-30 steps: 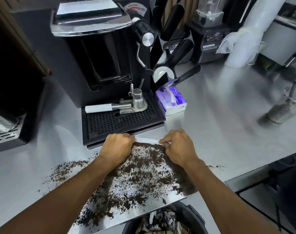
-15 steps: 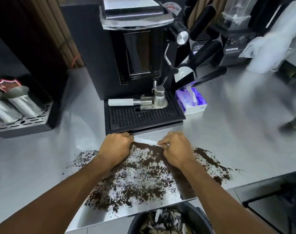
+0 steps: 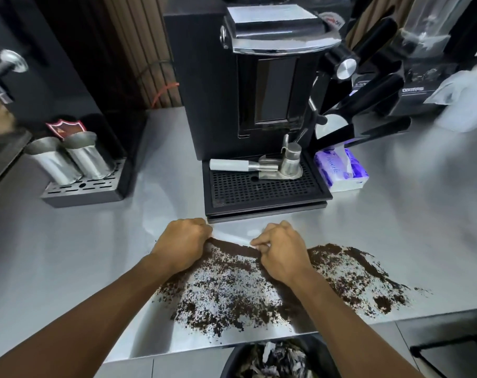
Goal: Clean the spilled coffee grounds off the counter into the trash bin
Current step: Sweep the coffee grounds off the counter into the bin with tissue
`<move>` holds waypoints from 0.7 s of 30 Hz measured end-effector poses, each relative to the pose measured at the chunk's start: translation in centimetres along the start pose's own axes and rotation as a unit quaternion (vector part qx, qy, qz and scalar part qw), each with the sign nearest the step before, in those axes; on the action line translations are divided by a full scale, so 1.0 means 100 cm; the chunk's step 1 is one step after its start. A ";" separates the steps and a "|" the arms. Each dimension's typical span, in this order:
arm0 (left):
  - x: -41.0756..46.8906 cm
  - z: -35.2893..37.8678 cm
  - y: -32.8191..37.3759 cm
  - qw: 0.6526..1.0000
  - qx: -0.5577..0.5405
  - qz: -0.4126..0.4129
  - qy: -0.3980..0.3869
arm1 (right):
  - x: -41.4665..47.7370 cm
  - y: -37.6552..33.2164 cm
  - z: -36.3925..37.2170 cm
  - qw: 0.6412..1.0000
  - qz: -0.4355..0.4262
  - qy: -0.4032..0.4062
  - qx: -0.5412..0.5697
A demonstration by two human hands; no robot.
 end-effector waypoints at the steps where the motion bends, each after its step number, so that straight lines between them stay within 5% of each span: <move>1: -0.003 0.000 -0.005 1.000 -0.010 0.002 -0.002 | -0.002 -0.002 0.002 1.000 0.000 -0.002 -0.002; 13: 0.002 -0.006 -0.025 1.000 0.011 0.021 0.020 | 0.008 -0.012 0.007 0.998 0.011 0.054 0.036; 21: -0.027 0.000 -0.035 0.998 0.009 0.063 0.027 | -0.017 -0.023 0.027 1.000 -0.015 0.006 0.014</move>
Point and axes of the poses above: each hand's wrist, its own x-axis towards the middle knuckle, its own z-axis out of the palm, y = z × x, the point moved 4 cm from there along x, towards the middle knuckle, and after that the axes turned 8 degrees about z, right-handed, at the moved point
